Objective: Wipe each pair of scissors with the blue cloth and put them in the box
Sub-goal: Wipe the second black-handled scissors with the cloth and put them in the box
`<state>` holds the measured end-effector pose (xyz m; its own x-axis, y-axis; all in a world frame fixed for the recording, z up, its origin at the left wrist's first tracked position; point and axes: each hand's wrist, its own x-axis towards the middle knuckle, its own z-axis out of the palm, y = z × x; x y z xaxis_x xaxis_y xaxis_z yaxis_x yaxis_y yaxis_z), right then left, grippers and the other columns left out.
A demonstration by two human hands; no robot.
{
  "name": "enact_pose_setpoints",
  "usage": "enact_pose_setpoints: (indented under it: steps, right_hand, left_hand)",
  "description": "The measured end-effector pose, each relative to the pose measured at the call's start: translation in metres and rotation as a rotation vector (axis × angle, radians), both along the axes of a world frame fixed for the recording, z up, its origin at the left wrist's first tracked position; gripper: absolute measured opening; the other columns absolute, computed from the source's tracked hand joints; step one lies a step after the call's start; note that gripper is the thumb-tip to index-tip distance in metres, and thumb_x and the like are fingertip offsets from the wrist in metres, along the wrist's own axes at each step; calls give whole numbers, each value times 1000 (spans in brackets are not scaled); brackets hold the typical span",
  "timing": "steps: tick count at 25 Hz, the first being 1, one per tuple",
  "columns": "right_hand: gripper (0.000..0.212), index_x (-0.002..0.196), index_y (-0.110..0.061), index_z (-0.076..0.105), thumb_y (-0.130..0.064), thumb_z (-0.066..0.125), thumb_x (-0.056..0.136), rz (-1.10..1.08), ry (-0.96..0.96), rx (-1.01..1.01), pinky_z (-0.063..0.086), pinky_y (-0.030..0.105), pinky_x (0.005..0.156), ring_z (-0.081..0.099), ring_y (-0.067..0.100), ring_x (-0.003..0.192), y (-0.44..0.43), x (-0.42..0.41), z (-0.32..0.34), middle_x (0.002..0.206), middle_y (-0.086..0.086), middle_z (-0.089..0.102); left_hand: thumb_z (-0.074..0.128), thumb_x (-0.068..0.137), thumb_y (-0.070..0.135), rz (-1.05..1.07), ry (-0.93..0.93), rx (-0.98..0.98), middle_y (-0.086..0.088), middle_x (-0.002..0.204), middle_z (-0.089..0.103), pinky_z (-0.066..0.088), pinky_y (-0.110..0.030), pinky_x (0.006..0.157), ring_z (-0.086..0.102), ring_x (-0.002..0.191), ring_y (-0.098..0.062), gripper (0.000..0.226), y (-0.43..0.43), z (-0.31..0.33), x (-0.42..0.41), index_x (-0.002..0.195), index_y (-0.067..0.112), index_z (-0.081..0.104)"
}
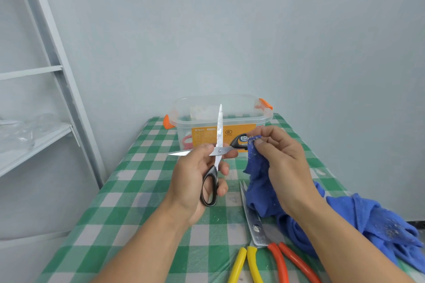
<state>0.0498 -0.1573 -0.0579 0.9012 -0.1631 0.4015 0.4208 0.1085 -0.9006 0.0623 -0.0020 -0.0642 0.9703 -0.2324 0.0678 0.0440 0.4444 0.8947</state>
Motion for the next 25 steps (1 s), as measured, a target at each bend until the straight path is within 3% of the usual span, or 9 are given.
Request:
enact_pose_setpoints:
  steps: [2,5,8,13,16,18,20,22,25]
  right_hand:
    - [25,97,-9,72,1,50,101,-4,-9,-48,51,33,70,60,24,78,-1,1,-1,90,10,75]
    - [17,92,-16,75,-2,66,88,5,15,-80,51,31,66,60,20,75,-5,1,0,84,5,72]
    - [14,89,-12,73,1,74,82,-6,1,-86,53,21,70,69,14,79,-7,1,-1,87,4,76]
    - [19,89,-14,70,-1,59,97,-5,-99,-120,51,16,68,64,14,76,-6,0,2,82,6,73]
    - [18,95,-18,71,-8,57,99,-22,-130,-181,50,28,68,62,22,75,-7,0,2,86,17,71]
    - [16,98,-18,70,-6,60,98,-11,-119,-183,49,31,65,62,24,74,-10,0,2,84,14,73]
    - [18,102,-15,70,0,64,94,25,-103,-191,54,24,68,68,18,78,-14,1,2,85,9,75]
    - [21,103,-8,70,7,68,89,63,-80,-181,57,21,76,74,14,86,-16,0,3,88,6,77]
    - [13,91,-2,73,8,73,83,23,-104,-234,54,13,70,73,5,77,-17,-2,5,79,-2,77]
  left_hand:
    - [45,97,18,-12,-9,-10,-23,109,71,36,-24,39,50,62,-15,40,0,1,1,120,-10,60]
    - [44,93,12,-53,-36,-43,-24,119,69,35,-24,43,51,65,-15,40,1,1,1,123,-9,60]
    - [40,95,7,-49,-48,-47,-23,119,69,35,-24,44,51,65,-15,36,1,0,0,121,-6,61]
    - [43,104,16,29,-32,-47,-24,106,70,31,-22,40,46,57,-15,31,-1,1,2,117,-5,61]
    - [45,104,18,61,-20,-37,-16,91,67,27,-22,38,43,52,-15,24,-2,3,1,110,2,60]
    - [45,104,19,76,-34,-6,-12,85,64,27,-21,38,42,50,-15,25,-2,2,0,113,-1,59]
    - [46,103,19,81,-47,30,-8,81,62,27,-21,37,42,49,-14,26,-3,1,0,114,-1,58]
    - [47,103,20,73,-49,49,-5,80,60,26,-21,38,42,49,-14,21,-3,1,-2,102,4,60]
    - [48,103,19,71,-44,63,-5,81,62,26,-23,38,41,50,-15,19,-3,3,-5,93,8,59]
